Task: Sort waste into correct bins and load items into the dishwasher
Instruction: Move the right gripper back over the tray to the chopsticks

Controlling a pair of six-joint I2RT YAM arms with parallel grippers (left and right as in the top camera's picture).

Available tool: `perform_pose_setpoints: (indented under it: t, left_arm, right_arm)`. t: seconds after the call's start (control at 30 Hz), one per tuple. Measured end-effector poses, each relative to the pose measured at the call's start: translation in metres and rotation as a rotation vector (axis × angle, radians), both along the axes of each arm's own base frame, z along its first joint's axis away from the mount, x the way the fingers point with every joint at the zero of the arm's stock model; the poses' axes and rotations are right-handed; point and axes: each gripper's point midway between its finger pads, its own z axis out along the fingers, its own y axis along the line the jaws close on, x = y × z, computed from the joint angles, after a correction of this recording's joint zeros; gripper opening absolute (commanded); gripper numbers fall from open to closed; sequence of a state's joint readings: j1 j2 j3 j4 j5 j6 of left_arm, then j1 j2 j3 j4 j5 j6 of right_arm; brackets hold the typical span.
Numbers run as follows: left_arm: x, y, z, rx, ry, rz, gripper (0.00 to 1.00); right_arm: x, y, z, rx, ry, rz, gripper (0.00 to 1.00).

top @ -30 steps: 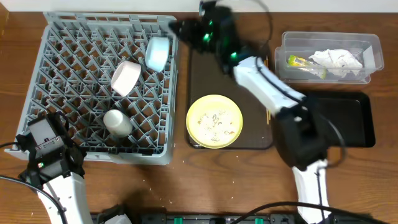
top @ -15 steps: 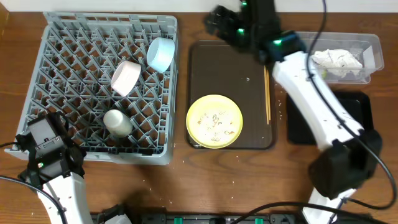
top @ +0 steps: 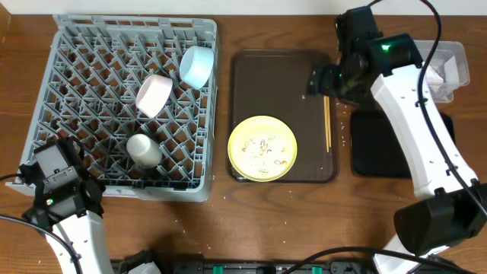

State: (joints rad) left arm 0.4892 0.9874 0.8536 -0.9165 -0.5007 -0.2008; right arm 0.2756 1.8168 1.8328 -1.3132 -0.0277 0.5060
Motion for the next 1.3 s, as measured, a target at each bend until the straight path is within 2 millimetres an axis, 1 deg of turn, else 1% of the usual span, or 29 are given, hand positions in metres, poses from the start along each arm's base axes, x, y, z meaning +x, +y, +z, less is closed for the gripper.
perform_pose_setpoints:
  t: [0.1,0.17,0.23,0.33,0.37,0.43,0.5,0.67,0.73,0.77,0.83,0.9,1.03,1.13,1.3]
  left_arm:
    - [0.0,0.0,0.0,0.0,0.0,0.0,0.98]
    - [0.0,0.0,0.0,0.0,0.0,0.0,0.98]
    - [0.0,0.0,0.0,0.0,0.0,0.0,0.98]
    - [0.0,0.0,0.0,0.0,0.0,0.0,0.98]
    - [0.0,0.0,0.0,0.0,0.0,0.0,0.98]
    - [0.0,0.0,0.0,0.0,0.0,0.0,0.98]
    - [0.0,0.0,0.0,0.0,0.0,0.0,0.98]
    - [0.0,0.0,0.0,0.0,0.0,0.0,0.98]
    - [0.0,0.0,0.0,0.0,0.0,0.0,0.98]
    - [0.0,0.0,0.0,0.0,0.0,0.0,0.98]
    - [0.0,0.0,0.0,0.0,0.0,0.0,0.98]
    - [0.0,0.0,0.0,0.0,0.0,0.0,0.98]
    - [0.0,0.0,0.0,0.0,0.0,0.0,0.98]
    - [0.0,0.0,0.0,0.0,0.0,0.0,0.98]
    - [0.0,0.0,0.0,0.0,0.0,0.0,0.98]
  right_arm:
    - [0.0,-0.002,0.0,-0.015,-0.003,0.015,0.99]
    - [0.002,-0.005,0.0,-0.038,-0.011,0.015,0.97]
    - [0.005,-0.012,0.0,-0.078,-0.025,0.01,0.84]
    - [0.01,-0.019,-0.001,-0.121,-0.044,0.011,0.71]
    - [0.012,-0.02,-0.002,-0.131,-0.046,0.009,0.68]
    - [0.013,-0.022,-0.008,-0.145,-0.033,0.006,0.67]
    - [0.015,-0.021,-0.015,-0.15,-0.015,0.006,0.66]
    - [0.015,-0.02,-0.038,-0.163,0.051,0.014,0.6]
    - [0.016,-0.019,-0.045,-0.165,0.07,0.018,0.55]
    - [0.016,-0.018,-0.05,-0.165,0.082,0.018,0.5]
    - [0.017,-0.017,-0.054,-0.164,0.091,0.028,0.45]
    - [0.02,-0.014,-0.064,-0.16,0.107,0.043,0.41]
    - [0.024,-0.012,-0.085,-0.166,0.147,0.062,0.35]
    - [0.028,-0.01,-0.106,-0.173,0.176,0.066,0.34]
    - [0.035,-0.01,-0.137,-0.179,0.214,0.066,0.36]
